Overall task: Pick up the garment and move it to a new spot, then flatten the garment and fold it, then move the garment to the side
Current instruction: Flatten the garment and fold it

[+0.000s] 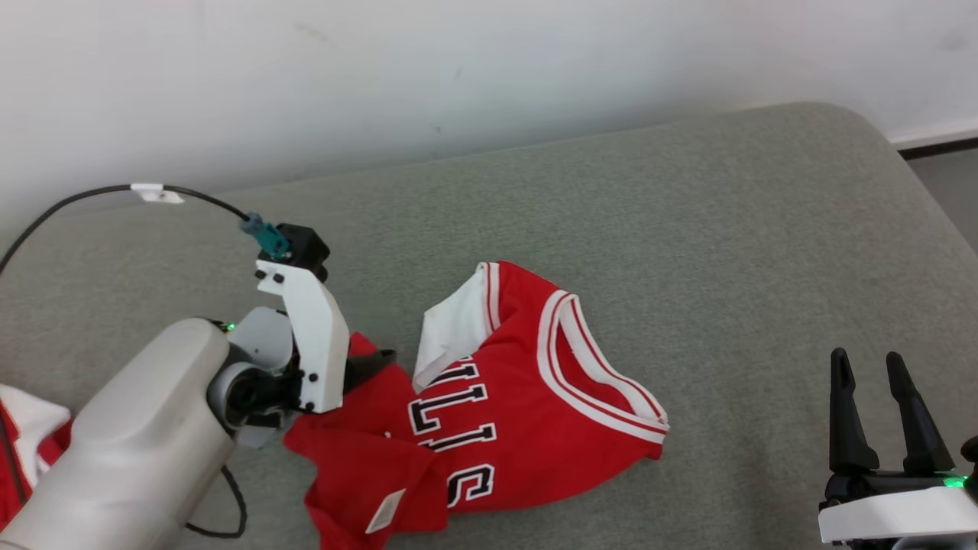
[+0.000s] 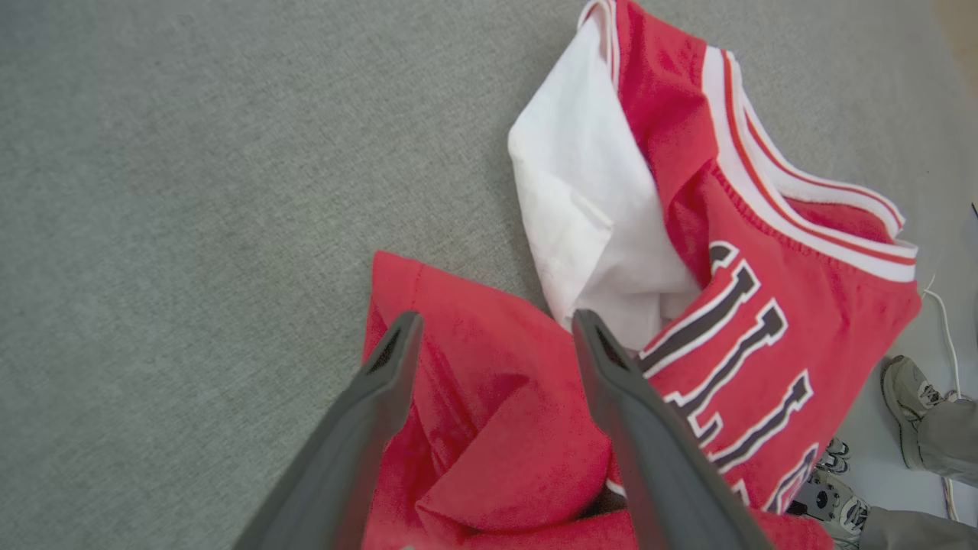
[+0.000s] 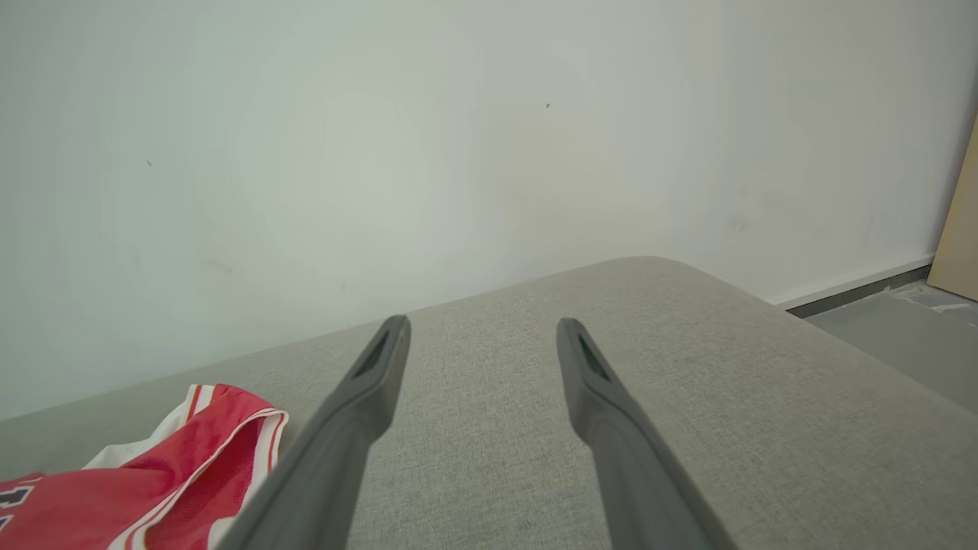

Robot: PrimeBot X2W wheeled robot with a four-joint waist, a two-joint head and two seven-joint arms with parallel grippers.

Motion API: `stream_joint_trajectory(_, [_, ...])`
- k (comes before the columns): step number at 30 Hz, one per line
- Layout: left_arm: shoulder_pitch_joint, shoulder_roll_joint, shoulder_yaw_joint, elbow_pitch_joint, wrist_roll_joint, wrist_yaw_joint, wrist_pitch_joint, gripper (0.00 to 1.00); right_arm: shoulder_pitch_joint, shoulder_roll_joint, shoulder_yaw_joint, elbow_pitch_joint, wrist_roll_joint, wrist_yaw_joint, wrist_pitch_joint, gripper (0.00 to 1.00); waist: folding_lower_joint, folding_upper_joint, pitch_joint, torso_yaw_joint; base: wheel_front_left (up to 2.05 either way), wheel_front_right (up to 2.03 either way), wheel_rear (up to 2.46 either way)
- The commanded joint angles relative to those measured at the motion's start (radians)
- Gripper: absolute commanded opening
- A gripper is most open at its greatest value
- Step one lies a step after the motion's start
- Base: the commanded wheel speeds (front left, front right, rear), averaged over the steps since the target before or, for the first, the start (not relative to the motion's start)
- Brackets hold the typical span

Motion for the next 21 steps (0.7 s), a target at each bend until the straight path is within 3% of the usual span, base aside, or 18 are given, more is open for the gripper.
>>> stream_joint_trajectory(1, [-0.016,-0.009,-0.006,0.027,-0.028,-0.005,0.024,1.0,-0.02,0.008,0.004,0.004,0.001,-0.002,0.001,1.0,-0.0001,0.0,0.015,-0.034,0.0,0.0,0.0])
stream_joint_trajectory(12, [-0.038,0.007,-0.1,0.126,-0.031,-0.007,0.176,1.0,-0.018,0.024,0.006,0.019,0.006,-0.002,0.001,1.0,-0.0001,0.0,0.031,-0.093,0.0,0.0,0.0])
stream_joint_trajectory(13, [-0.039,0.007,-0.103,0.128,-0.034,-0.007,0.176,0.93,-0.018,0.026,0.006,0.02,0.005,-0.002,0.001,1.0,-0.0001,0.0,0.032,-0.095,0.0,0.0,0.0])
stream_joint_trajectory(15, [-0.039,0.005,-0.107,0.129,-0.041,-0.007,0.162,0.41,-0.019,0.028,0.005,0.022,0.004,-0.002,0.001,1.0,-0.0001,0.0,0.032,-0.099,0.0,0.0,0.0])
stream_joint_trajectory(16, [-0.039,0.004,-0.109,0.126,-0.046,-0.007,0.158,0.0,-0.02,0.029,0.005,0.022,0.003,-0.002,0.001,1.0,-0.0001,0.0,0.031,-0.1,0.0,0.0,0.0])
stream_joint_trajectory(21, [-0.063,0.01,-0.105,0.108,-0.075,-0.008,0.133,0.0,-0.018,0.031,0.001,0.021,-0.005,-0.002,0.001,1.0,-0.0001,0.0,0.022,-0.093,0.0,0.0,0.0])
